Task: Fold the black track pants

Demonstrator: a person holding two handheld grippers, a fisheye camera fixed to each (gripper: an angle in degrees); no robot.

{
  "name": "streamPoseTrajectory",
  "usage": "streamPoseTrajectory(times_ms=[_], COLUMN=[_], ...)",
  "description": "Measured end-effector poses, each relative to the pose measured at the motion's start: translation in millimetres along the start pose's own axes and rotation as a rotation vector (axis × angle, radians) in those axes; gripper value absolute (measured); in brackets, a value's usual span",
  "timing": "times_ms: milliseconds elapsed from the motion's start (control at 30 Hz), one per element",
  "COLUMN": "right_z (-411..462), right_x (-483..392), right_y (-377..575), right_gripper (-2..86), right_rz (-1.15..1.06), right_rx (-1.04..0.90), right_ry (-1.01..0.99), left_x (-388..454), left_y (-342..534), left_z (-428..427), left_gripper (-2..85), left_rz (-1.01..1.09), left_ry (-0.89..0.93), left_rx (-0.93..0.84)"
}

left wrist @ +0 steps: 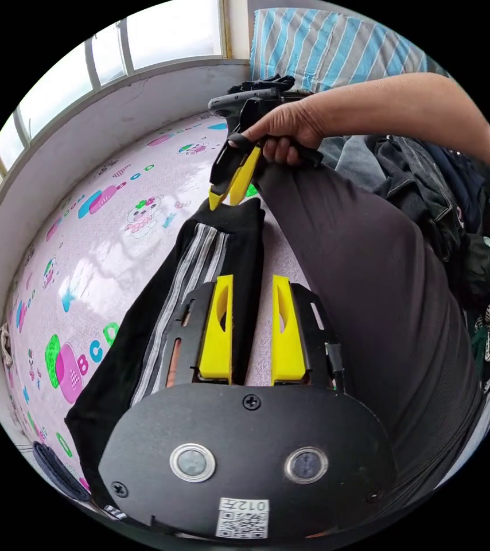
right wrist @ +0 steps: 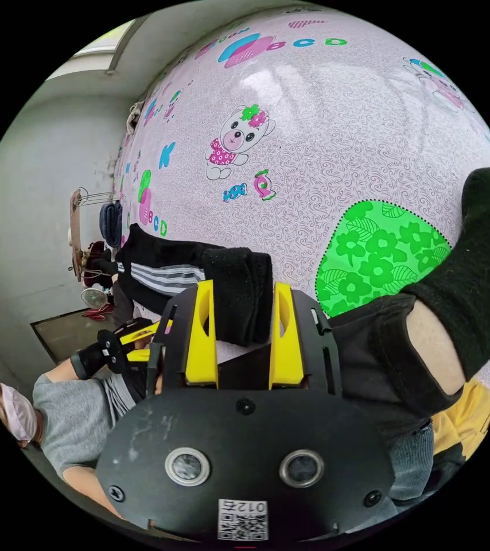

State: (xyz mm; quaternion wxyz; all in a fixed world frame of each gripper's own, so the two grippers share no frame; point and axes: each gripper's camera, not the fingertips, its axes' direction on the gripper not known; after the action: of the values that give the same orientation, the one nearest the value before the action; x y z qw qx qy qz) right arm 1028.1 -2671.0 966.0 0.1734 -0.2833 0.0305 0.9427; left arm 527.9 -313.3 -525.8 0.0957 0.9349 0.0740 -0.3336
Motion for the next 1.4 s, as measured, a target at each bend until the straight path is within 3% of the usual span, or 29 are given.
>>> streamPoseTrajectory(times_ms=[367, 700, 833, 1133, 1400], right_z=[-16, -13, 4, 31, 13], right_x=[-63, -77, -76, -46, 33], right_y=[28, 51, 54, 69, 123], right_gripper=[14.7, 12.3, 11.8, 4.4, 2.9], right_rz=[0.004, 0.065, 0.036, -0.003, 0.027], right_rx=[-0.002, 0.071, 0.012, 0.008, 0.199], right_ry=[-0.119, -0.075, -0.055, 0.021, -0.239], left_x=[73, 89, 94, 85, 49], left_y=[-53, -60, -58, -51, -23], left_z=[62, 70, 65, 46, -29], left_gripper=[10.2, 9.9, 9.6, 4.1, 0.7], left_rz=[0.191, 0.148, 0.140, 0.089, -0.026], left_ry=[-0.178, -0.167, -0.175, -0.159, -0.053], left_rx=[-0.099, -0.112, -0.103, -0.136, -0.021])
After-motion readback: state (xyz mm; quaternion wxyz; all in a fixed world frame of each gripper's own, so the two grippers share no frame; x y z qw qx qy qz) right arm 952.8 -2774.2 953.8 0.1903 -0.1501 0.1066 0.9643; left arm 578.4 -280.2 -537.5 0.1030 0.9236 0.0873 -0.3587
